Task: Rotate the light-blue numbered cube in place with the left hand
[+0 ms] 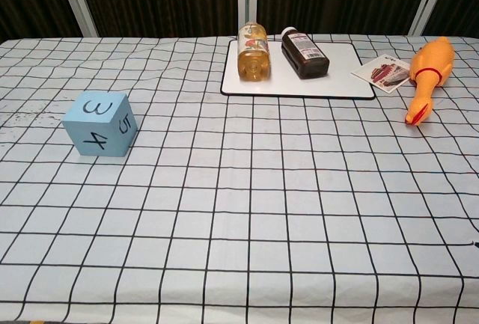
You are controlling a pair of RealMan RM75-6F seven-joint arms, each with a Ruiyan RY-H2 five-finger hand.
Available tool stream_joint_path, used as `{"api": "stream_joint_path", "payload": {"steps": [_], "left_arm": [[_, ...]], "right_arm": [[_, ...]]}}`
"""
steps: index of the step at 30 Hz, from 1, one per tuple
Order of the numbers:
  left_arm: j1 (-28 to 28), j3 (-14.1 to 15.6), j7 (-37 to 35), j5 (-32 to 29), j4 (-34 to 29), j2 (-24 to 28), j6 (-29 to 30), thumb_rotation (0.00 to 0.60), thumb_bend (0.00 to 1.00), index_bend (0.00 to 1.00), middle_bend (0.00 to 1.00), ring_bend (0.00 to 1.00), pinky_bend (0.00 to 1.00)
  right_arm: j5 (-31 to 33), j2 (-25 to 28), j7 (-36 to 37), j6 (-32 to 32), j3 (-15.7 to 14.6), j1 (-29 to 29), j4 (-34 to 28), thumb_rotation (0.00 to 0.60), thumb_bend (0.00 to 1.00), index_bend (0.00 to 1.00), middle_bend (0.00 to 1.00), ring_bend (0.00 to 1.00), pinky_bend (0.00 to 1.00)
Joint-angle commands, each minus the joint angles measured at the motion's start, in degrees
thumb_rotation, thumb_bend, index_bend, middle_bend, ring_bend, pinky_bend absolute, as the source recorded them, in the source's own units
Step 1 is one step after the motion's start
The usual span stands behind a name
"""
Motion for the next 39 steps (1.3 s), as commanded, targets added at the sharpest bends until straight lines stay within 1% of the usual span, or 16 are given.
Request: {"api": "stream_joint_path", "payload": {"steps": [1,7,12,15,16,17,19,21,23,24,26,28,31,35,39], "left_arm": [[0.16,-0.07,-0.21,-0.13,-0.16,0.0,-0.59,0.6,0.04,0.17,0.11,0.03,0.13],[0.1,-0.66,-0.83,0.49,-0.87,0.18,-0.97,0.6,0.04,0.17,0.11,0.03,0.13],[0.26,-0.55,-0.94,0.84,-3.03,1.23,-1.64,0.6,0.05,0.17,0.11,0.03,0.14],[-0.19,-0.12,-0.57,0.83,-5.59,2.59,-3.62,0.6,0.05,0.17,0.12,0.04,0.18],[-0.34,-0.17,-0.48,1.04,-6.09,2.89,-3.86,0.6,0.06,0.17,0.15,0.07,0.22],[-0.44,-0.2,-0.44,1.24,-6.32,3.0,-3.98,0.6,0.07,0.17,0.2,0.12,0.26],[-1.03,0.23,-1.05,1.98,-6.57,3.07,-5.36,0.6,0.11,0.17,0.36,0.31,0.42],[-1.62,0.6,-1.51,2.3,-6.68,3.08,-6.91,0.6,0.15,0.18,0.45,0.41,0.54],[-2.17,0.77,-0.81,2.66,-6.83,2.66,-8.06,0.6,0.19,0.21,0.56,0.53,0.62],[-2.43,1.01,-1.04,3.04,-7.11,2.42,-8.64,0.6,0.21,0.24,0.65,0.61,0.67],[-3.39,1.84,-3.18,4.17,-7.86,1.97,-10.72,0.6,0.27,0.31,0.78,0.73,0.73],[-4.4,2.52,-4.47,6.03,-7.32,1.09,-12.05,0.6,0.32,0.34,0.82,0.77,0.76],[-6.35,2.93,-3.2,7.53,-5.54,-0.76,-15.06,0.6,0.34,0.35,0.84,0.81,0.77],[-9.7,2.56,-1.82,7.55,-6.55,-2.15,-20.49,0.6,0.35,0.32,0.84,0.81,0.77],[-13.2,2.2,1.12,6.24,-9.26,-2.31,-26.94,0.6,0.36,0.3,0.84,0.81,0.77]], "right_arm": [[-0.02,0.02,0.1,0.06,0.02,-0.02,-0.04,0.6,0.0,0.0,0.0,0.0,0.0],[-0.05,0.19,0.23,0.24,0.09,-0.06,-0.12,0.6,0.0,0.0,0.0,0.0,0.0],[0.17,0.43,0.57,0.28,0.35,-0.01,-0.57,0.6,0.0,0.0,0.0,0.0,0.0],[0.1,0.61,0.61,0.65,0.54,-0.05,-1.12,0.6,0.0,0.0,0.0,0.0,0.0],[0.16,0.58,0.58,0.68,0.61,-0.02,-1.17,0.6,0.0,0.0,0.0,0.0,0.0],[0.14,0.59,0.62,0.67,0.61,-0.01,-1.24,0.6,0.0,0.0,0.0,0.0,0.0],[-0.25,0.75,0.51,0.83,0.48,-0.01,-1.25,0.6,0.0,0.0,0.0,0.0,0.0],[-0.43,1.04,0.46,1.1,0.5,-0.08,-1.34,0.6,0.0,0.0,0.0,0.0,0.0],[-0.23,1.48,0.68,1.49,0.83,-0.17,-1.7,0.6,0.0,0.0,0.0,0.0,0.0],[-0.08,1.66,0.75,1.59,1.0,-0.19,-1.88,0.6,0.0,0.0,0.0,0.0,0.0],[0.17,1.98,0.83,1.68,1.28,-0.16,-2.33,0.6,0.0,0.0,0.0,0.0,0.0],[0.15,2.03,0.72,1.69,1.35,-0.08,-2.55,0.6,0.0,0.0,0.0,0.0,0.0],[0.29,1.73,0.6,1.11,1.22,0.13,-2.52,0.6,0.0,0.0,0.0,0.0,0.0],[0.44,1.61,0.55,0.78,1.24,0.31,-2.59,0.6,0.0,0.0,0.0,0.0,0.0],[0.41,2.07,0.52,1.24,1.45,0.22,-3.04,0.6,0.0,0.0,0.0,0.0,0.0]]}}
